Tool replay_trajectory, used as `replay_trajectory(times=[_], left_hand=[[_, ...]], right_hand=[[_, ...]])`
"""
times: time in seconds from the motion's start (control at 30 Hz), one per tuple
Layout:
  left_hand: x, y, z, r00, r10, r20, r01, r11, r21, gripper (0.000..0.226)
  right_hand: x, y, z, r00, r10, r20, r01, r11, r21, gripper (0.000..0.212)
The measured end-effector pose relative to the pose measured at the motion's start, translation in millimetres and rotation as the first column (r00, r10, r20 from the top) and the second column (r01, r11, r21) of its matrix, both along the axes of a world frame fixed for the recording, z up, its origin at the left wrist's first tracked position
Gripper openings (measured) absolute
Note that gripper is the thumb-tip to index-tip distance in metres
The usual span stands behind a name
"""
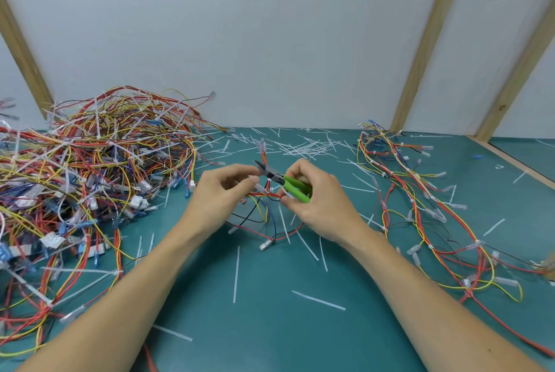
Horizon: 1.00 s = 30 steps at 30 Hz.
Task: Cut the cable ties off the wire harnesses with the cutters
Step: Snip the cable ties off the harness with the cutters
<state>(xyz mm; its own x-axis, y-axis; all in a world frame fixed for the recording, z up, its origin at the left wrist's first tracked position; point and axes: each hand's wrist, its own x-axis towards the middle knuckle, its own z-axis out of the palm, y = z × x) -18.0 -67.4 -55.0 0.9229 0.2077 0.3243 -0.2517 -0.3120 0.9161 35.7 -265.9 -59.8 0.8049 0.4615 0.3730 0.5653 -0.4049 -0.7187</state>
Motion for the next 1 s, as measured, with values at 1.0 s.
replay_trajectory(times=[1.0], left_hand=[[-0.8, -5.1, 3.2, 0.989, 0.145, -0.021, -0.144, 0.930, -0.338, 0.010]], right_hand=[[1.5, -1.5, 11.9, 0.954, 0.045, -0.296, 0.067, 0.931, 0.359, 0.027]])
